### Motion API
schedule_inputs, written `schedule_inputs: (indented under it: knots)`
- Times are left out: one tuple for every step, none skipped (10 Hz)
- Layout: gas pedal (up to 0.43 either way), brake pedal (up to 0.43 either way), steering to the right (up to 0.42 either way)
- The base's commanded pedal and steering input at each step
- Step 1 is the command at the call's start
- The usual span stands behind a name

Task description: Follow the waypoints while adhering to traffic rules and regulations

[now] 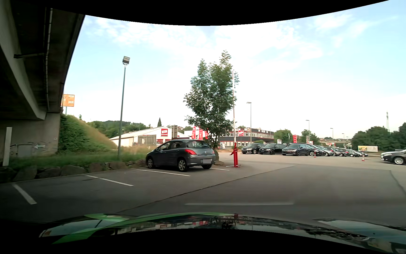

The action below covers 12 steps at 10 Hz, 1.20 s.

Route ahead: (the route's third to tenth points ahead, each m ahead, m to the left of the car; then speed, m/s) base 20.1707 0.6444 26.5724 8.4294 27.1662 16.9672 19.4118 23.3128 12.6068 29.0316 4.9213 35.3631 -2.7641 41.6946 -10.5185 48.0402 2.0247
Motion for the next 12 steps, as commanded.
schedule_inputs:
  knots:
    - [0.067, 0.000, 0.770]
    - [0.067, 0.000, 0.745]
    - [0.067, 0.000, 0.729]
    - [0.067, 0.000, 0.718]
    - [0.067, 0.000, 0.710]
    - [0.028, 0.000, 0.697]
    - [0.000, 0.000, 0.673]
    - [0.000, 0.000, 0.651]
    - [0.000, 0.000, 0.626]
    - [0.000, 0.000, 0.596]
    - [0.000, 0.000, 0.570]
    - [0.000, 0.000, 0.536]
